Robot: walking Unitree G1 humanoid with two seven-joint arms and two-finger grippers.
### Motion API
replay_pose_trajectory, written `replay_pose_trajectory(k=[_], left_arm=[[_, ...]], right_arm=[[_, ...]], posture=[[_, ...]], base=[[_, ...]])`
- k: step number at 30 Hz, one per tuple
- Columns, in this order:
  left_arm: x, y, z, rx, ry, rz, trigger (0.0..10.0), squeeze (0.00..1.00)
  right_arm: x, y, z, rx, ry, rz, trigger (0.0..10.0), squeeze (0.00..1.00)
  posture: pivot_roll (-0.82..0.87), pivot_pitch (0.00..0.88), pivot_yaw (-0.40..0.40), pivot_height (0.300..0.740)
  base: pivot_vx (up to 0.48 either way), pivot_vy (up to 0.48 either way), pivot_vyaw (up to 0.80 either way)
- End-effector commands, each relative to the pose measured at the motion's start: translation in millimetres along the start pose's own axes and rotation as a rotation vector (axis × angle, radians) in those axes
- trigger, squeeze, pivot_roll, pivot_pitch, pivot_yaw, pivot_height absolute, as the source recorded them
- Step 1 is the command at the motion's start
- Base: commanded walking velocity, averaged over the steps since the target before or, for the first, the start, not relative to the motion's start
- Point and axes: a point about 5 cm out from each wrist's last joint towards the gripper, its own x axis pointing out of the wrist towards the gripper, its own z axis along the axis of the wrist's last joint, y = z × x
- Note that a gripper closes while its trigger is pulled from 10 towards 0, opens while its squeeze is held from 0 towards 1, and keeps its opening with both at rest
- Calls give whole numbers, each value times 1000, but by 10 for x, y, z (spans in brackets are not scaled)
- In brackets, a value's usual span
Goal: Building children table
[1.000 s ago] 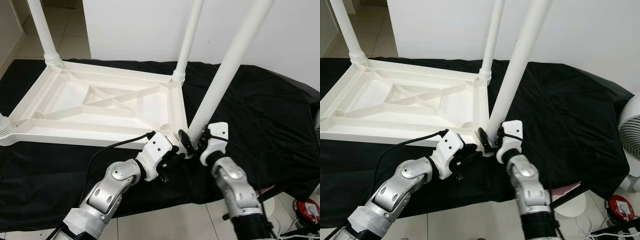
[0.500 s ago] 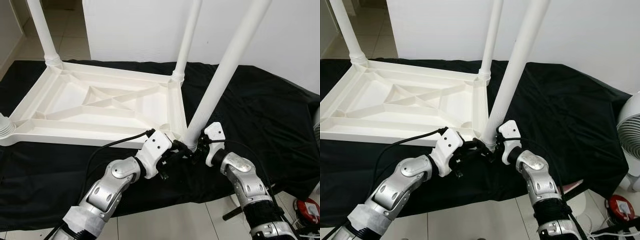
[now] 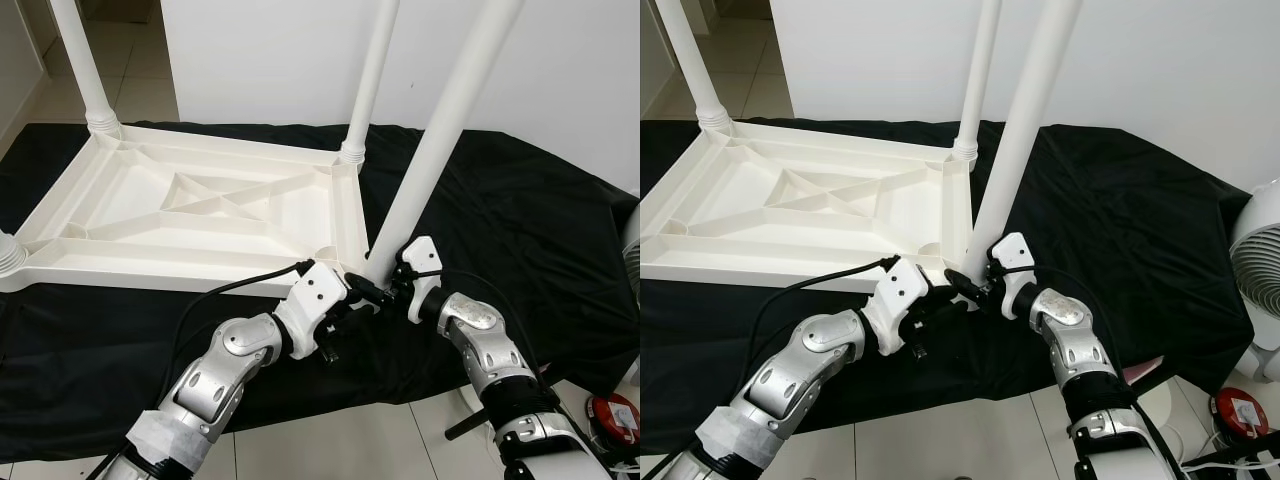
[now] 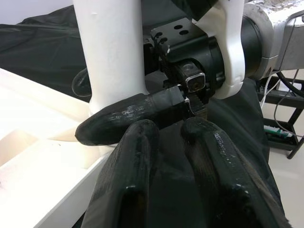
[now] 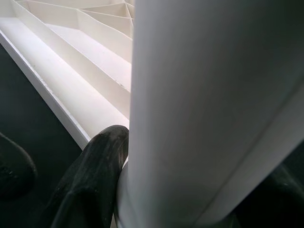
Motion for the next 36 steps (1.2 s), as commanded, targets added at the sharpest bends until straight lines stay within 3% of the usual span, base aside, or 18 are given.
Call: replay_pose_trajectory(k=[1, 3, 4, 11, 13, 17, 20, 23, 27, 33, 34, 35, 36], left_arm=[[16, -55, -10, -8, 4, -51, 10000, 0], [17, -56, -10, -8, 3, -53, 10000, 0], [18, -56, -9, -8, 4, -56, 10000, 0], [33, -60, -4, -9, 1, -60, 10000, 0], [34, -67, -4, -12, 0, -63, 10000, 0], [32, -72, -3, -13, -1, -64, 10000, 0], [28, -72, -8, -16, 0, -61, 10000, 0], [30, -67, -9, -17, 1, -57, 10000, 0], [35, -61, -7, -17, 1, -52, 10000, 0], [33, -40, -5, -13, 4, -47, 10000, 0], [30, -39, -5, -11, 4, -48, 10000, 0], [30, -39, -5, -11, 4, -48, 10000, 0], [24, -40, -7, -9, 6, -49, 10000, 0]], right_arm=[[-30, 75, -126, 24, 41, 37, 3059, 0], [-35, 80, -133, 21, 42, 38, 3059, 0], [-36, 76, -123, 26, 37, 24, 10000, 0], [-38, 21, -99, 38, 62, -125, 10000, 0], [-13, 12, -77, 50, 67, -258, 10000, 0], [-4, 21, -60, 57, 56, -311, 10000, 0], [29, 146, -52, 116, 55, -555, 10000, 0], [56, 227, -27, 132, 59, -665, 10000, 0], [145, 382, 75, 135, 21, -683, 10000, 0], [144, 384, 105, 142, 16, -676, 10000, 0], [131, 366, 98, 144, 20, -682, 10000, 176], [131, 366, 98, 144, 20, -682, 10000, 176], [113, 352, 98, 136, 27, -693, 10000, 1000]], posture=[[52, 3, -86, 740], [48, 4, -85, 740], [46, 5, -85, 740], [43, 9, -85, 740], [41, 8, -85, 740], [42, 12, -86, 740], [46, 13, -94, 740], [47, 14, -96, 740], [52, 15, -101, 740], [49, 16, -98, 740], [49, 16, -98, 740], [49, 16, -98, 740], [51, 20, -98, 740]], base=[[0, 0, 0], [0, 0, 0], [0, 0, 0], [0, 0, 0], [0, 0, 0], [0, 0, 0], [0, 0, 0], [0, 0, 0], [0, 0, 0], [0, 0, 0], [0, 0, 0], [0, 0, 0], [0, 0, 0]])
